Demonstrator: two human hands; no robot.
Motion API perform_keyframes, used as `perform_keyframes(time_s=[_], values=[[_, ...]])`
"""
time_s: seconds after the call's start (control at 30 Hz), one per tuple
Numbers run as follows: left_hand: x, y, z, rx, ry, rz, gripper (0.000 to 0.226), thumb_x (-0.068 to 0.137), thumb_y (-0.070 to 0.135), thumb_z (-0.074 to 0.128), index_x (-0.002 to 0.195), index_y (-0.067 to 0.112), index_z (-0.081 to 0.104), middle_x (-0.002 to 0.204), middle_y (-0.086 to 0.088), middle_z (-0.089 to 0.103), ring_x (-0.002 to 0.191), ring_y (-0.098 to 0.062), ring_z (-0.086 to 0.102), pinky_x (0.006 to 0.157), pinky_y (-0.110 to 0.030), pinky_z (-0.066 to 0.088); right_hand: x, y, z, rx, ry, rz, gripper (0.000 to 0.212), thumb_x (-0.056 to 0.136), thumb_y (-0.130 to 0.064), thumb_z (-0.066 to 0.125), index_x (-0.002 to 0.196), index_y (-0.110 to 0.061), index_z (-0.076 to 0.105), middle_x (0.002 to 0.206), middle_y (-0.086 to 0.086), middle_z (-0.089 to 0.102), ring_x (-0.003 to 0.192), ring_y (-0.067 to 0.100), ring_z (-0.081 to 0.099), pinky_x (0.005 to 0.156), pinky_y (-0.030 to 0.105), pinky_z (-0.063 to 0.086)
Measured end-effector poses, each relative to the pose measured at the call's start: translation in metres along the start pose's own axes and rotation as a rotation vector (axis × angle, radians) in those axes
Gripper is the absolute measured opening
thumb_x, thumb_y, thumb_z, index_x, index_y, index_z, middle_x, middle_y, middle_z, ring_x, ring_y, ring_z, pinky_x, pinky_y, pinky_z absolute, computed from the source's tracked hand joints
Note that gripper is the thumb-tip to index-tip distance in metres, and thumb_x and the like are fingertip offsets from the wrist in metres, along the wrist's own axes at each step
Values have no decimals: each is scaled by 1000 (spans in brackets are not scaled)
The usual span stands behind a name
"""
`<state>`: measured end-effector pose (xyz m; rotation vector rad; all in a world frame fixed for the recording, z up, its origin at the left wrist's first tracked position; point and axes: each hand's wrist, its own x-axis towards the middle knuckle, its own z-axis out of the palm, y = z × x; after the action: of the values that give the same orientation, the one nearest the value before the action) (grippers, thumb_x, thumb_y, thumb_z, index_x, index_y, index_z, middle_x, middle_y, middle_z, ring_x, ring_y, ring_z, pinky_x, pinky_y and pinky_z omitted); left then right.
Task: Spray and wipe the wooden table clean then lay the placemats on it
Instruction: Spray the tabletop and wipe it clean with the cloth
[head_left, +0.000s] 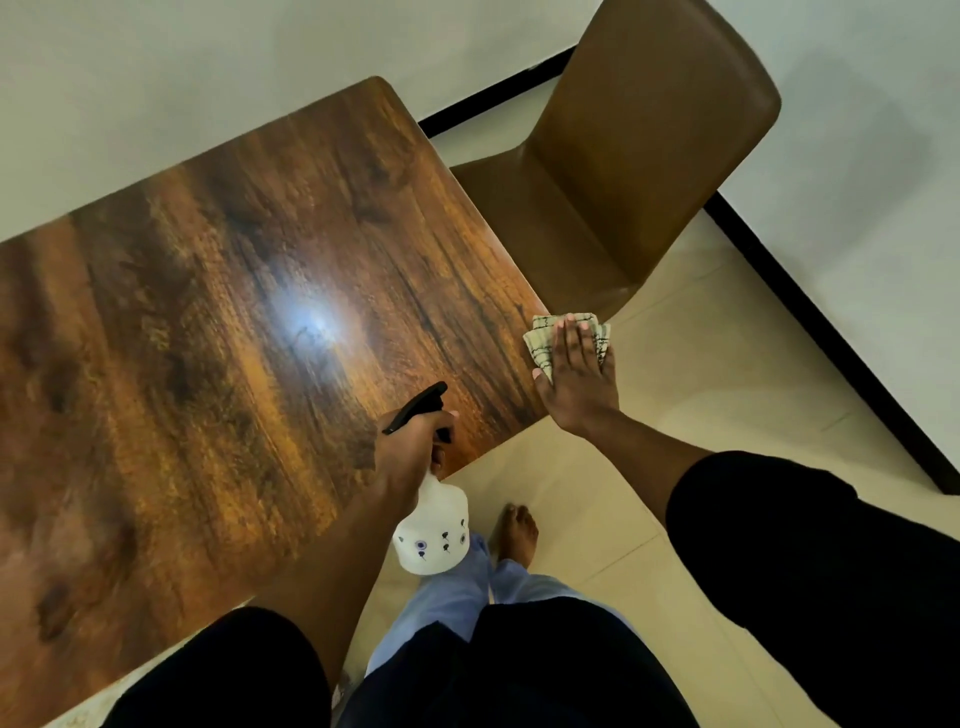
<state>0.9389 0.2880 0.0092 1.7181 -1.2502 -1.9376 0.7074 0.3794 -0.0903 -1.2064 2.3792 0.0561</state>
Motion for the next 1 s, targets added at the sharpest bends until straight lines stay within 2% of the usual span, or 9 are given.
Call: perform_keyframes(time_s=[0.03,0.1,0.2,0.33,0.53,0.67,0.77,0.87,1.0], values=[[4,1,-3,3,20,-16,27,89,6,73,87,32,82,66,-10,64,48,-17,47,45,-27,39,-2,-1,1,-4,8,3,77,106,-58,9,163,-16,-20,173,8,-19,159,28,-21,126,52,-8],[12,6,-9,17,24,-55,5,86,10,74,85,12,79,70,-13,66,53,-20,49,47,-27,40,-11,0,4,-18,22,-7,80,100,-61,-1,164,-16,-18,173,7,-19,159,27,-22,126,50,-9],[24,14,-12,51,-7,-72,5,82,12,74,83,16,74,74,-16,67,51,-19,48,47,-29,41,-34,3,11,-18,26,-57,80,97,-64,-5,163,-21,-17,174,5,-17,158,24,-23,127,48,-12],[37,31,-6,63,-81,-114,8,85,9,73,84,1,72,74,-15,67,49,-17,48,45,-30,42,-55,5,17,-61,19,-70,76,99,-63,-2,161,-22,-19,173,3,-15,158,24,-22,130,49,-6],[50,41,7,76,-147,-132,12,90,11,75,82,2,73,71,-11,66,49,-15,46,46,-29,40,-51,2,11,-63,21,-57,76,100,-62,0,161,-21,-21,172,1,-17,158,22,-23,129,48,-7],[60,43,13,114,-160,-110,14,92,12,73,80,4,73,70,-9,67,52,-14,48,48,-27,41,-33,4,8,-71,32,-84,78,102,-62,2,166,-19,-10,175,3,-8,160,24,-18,129,49,-6],[70,45,16,133,-157,-95,13,94,13,71,84,5,73,71,-5,67,53,-12,48,51,-26,41,-5,7,0,-82,5,-155,77,102,-64,-1,165,-22,-15,173,1,-15,159,23,-21,129,50,-8],[80,47,19,106,-127,-100,10,92,14,72,85,7,72,72,-4,68,57,-12,50,53,-27,42,30,4,-10,-88,1,-234,76,104,-64,2,165,-22,-17,173,2,-18,158,22,-24,129,53,-5],[90,62,23,22,-22,-112,6,92,13,71,90,9,73,69,-3,67,54,-10,50,54,-27,41,82,-14,-27,-74,-2,-291,77,106,-61,9,165,-20,-17,173,3,-21,158,22,-26,128,54,-8]])
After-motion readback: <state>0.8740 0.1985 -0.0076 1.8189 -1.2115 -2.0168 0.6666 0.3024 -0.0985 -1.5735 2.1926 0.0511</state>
